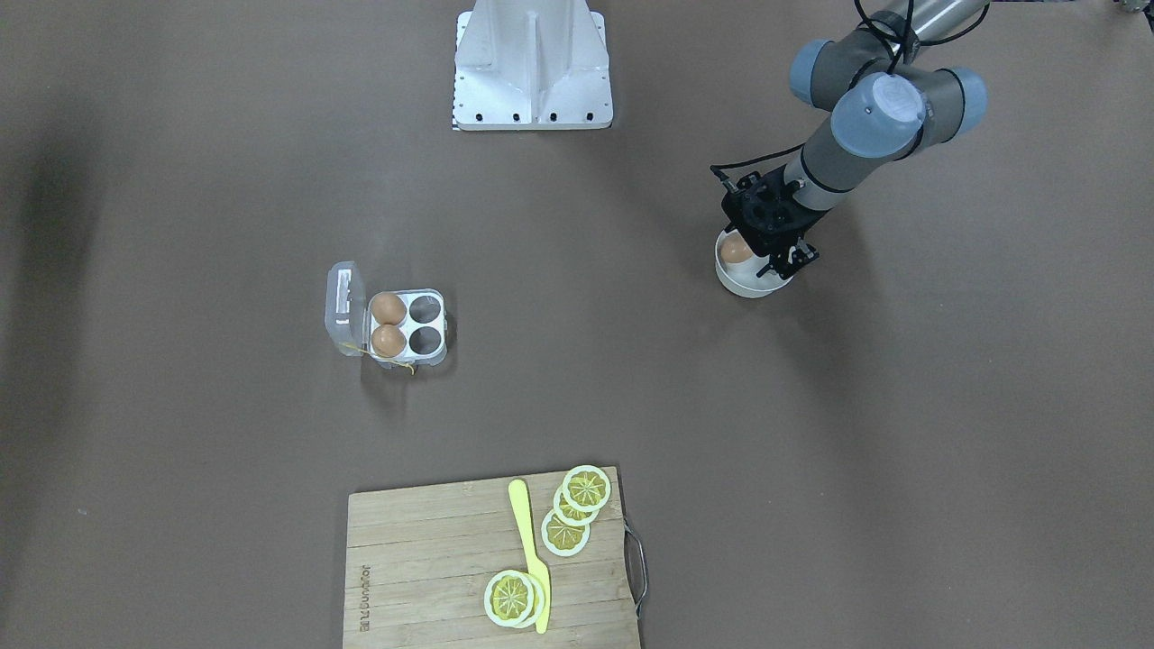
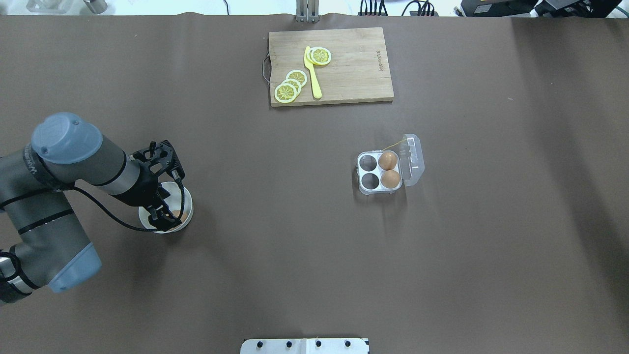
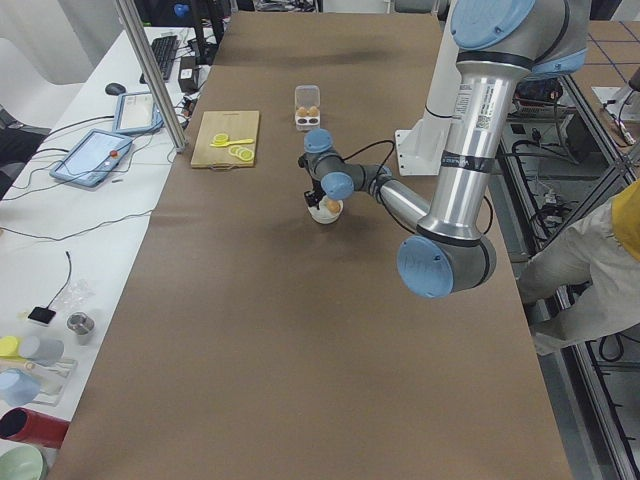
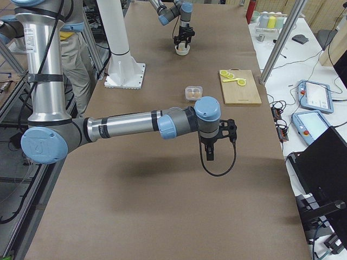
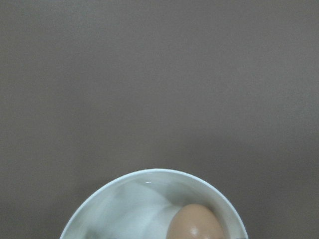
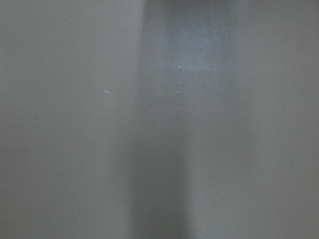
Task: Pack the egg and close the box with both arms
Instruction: 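Close the left gripper around the brown egg in the bowl, then lift the egg with the left gripper and carry it to the egg box, then lower the egg into the empty cup and open the left gripper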
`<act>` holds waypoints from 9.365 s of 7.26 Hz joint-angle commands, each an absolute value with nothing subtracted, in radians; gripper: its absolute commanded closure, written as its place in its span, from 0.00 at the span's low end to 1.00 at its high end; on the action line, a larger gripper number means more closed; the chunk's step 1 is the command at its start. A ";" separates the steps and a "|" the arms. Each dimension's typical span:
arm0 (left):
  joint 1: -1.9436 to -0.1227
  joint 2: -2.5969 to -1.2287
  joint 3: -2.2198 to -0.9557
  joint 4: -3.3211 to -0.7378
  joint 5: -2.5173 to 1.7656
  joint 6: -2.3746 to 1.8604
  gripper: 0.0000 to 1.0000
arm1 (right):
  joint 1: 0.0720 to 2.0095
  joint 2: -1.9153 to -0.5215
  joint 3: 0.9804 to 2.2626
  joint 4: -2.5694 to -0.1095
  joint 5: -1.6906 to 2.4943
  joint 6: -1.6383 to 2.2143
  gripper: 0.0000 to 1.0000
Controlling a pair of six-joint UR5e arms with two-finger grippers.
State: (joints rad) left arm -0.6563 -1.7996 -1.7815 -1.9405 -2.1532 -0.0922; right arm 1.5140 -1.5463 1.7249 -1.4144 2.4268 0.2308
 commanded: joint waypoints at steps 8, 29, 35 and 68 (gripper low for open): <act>-0.657 -1.799 -1.786 -1.942 -2.155 -0.092 0.21 | 1.514 -1.546 1.729 -1.414 2.427 0.232 0.00; -0.655 -1.798 -1.738 -1.965 -2.145 -0.094 0.57 | 1.514 -1.549 1.740 -1.416 2.425 0.236 0.00; -0.695 -1.793 -1.833 -1.951 -2.244 -0.097 0.74 | 1.513 -1.549 1.740 -1.416 2.427 0.236 0.00; -0.486 -2.671 -1.092 -2.043 -1.942 -0.589 0.16 | 1.503 -1.552 1.733 -1.413 2.419 0.235 0.00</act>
State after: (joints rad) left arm -0.4862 -2.6693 -1.0909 -2.0433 -1.9415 -0.5692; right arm 1.5033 -1.5524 1.7334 -1.4128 2.4211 0.2348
